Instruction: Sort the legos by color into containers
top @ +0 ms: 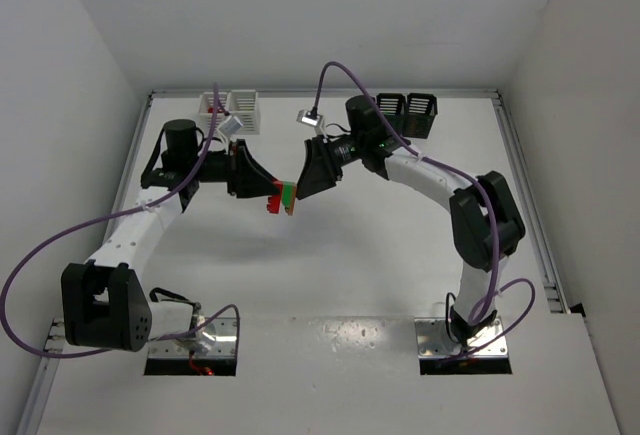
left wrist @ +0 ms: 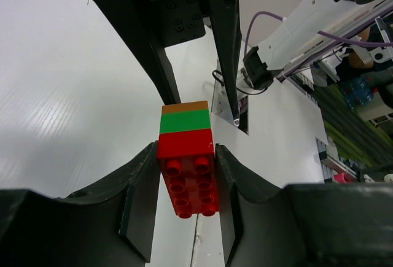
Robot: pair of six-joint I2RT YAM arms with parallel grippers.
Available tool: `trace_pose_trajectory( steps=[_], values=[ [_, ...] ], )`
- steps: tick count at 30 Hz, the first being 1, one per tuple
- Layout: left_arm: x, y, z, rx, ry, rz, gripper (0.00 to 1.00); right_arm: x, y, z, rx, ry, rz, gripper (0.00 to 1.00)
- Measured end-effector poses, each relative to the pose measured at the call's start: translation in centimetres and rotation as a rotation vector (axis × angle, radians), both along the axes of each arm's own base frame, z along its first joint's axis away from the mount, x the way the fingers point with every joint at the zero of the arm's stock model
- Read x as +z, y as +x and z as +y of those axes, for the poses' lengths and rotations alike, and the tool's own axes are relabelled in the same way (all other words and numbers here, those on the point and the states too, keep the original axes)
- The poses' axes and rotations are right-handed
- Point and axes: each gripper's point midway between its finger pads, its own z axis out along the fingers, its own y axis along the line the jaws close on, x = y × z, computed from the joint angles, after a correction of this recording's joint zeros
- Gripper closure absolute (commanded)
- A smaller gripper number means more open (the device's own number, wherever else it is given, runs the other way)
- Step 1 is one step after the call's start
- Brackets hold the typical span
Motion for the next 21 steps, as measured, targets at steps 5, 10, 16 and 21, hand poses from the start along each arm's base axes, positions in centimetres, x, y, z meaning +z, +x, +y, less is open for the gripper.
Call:
trace_pose_trajectory(
  steps=[5,10,16,21],
  values=[
    [0.00,0.00,0.00,0.000,0.000,-0.001,0.79,-0.30,0.07,0.08,0.001,-0.004,0.007,0.52],
    [-0.02,0.06,0.00,0.003,0.001,-0.001,0.79,-0.51,0.13,0.13,0.001,-0.007,0.012,0.42],
    [-0.02,0.03,-0.01,0.002,0.001,-0.001,0.80,-0.65,0.31,0.24,-0.006,-0.010,0.011,0.37],
    [-0.01,-0.11,-0.17,-0.006,0.001,0.000,0.85,-0.84,0.66,0.36,-0.019,-0.013,0.002,0.39]
  ],
)
